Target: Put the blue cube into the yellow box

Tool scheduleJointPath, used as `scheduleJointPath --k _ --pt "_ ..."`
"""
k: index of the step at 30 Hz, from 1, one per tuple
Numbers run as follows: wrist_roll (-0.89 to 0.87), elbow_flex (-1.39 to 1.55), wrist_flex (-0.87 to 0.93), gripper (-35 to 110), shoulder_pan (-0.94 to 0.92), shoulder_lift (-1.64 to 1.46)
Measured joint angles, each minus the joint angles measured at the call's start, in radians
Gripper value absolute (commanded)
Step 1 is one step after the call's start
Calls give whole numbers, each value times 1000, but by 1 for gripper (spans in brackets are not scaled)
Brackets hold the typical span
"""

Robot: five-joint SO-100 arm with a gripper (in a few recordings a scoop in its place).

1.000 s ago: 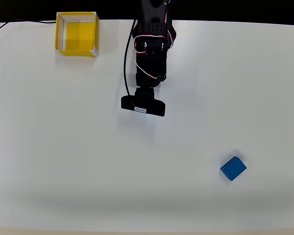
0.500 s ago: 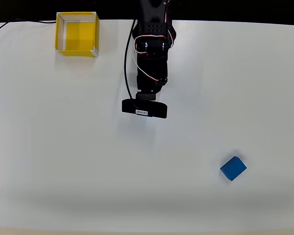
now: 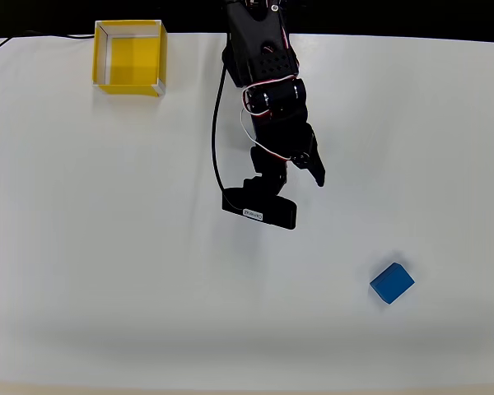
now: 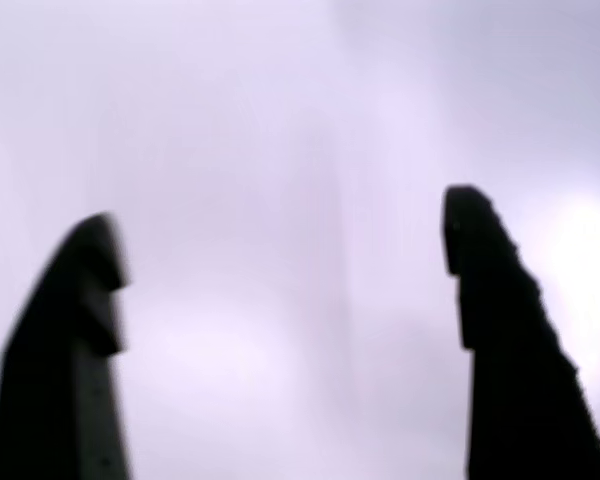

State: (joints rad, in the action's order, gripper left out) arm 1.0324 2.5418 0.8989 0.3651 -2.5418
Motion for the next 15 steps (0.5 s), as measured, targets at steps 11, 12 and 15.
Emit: scheduleJointPath --k 11,12,15 --pt "-284 -611 -38 52 67 712" --pt "-298 -657 -38 55 67 765" --pt "-337 -787 -37 62 75 908"
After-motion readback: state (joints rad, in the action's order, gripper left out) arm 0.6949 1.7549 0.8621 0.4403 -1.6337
